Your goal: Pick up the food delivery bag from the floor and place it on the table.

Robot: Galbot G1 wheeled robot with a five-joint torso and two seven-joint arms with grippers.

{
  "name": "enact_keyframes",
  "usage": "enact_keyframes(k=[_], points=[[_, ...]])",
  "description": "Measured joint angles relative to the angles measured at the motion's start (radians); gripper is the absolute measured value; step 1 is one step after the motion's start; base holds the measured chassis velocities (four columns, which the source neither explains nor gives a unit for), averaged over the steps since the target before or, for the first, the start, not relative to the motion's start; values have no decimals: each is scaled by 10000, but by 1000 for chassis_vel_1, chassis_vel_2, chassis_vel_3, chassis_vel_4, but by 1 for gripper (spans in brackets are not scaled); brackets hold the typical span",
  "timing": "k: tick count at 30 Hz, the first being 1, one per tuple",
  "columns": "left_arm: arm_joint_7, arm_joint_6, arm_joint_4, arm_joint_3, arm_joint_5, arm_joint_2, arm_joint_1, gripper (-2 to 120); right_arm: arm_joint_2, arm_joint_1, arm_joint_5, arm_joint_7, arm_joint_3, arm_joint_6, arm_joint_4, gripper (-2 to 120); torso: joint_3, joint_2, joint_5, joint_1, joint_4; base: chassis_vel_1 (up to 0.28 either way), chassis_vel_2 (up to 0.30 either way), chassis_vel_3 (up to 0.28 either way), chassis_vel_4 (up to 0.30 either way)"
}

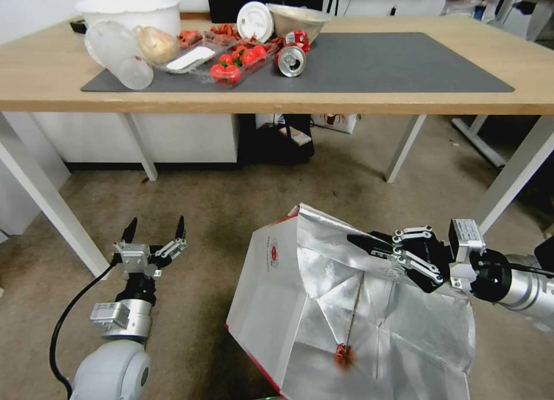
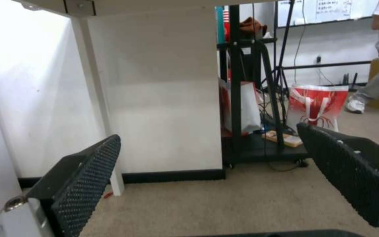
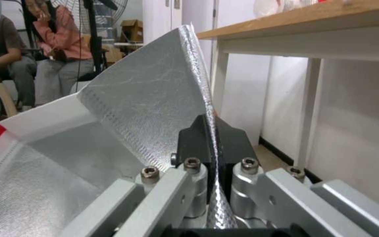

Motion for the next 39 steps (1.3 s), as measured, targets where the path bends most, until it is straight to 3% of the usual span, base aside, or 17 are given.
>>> enact_keyframes(k=[18, 39], points=[[35, 48, -90, 19, -9, 7, 32, 100, 103, -90, 162, -82, 110, -92, -88, 0, 730, 799, 0, 95, -1, 0, 0, 0, 0], [13, 44, 61, 36, 14, -15, -18, 100, 16, -26, 1124, 31, -162, -413, -532, 0, 1390, 1650, 0, 291, -1, 0, 0, 0, 0]])
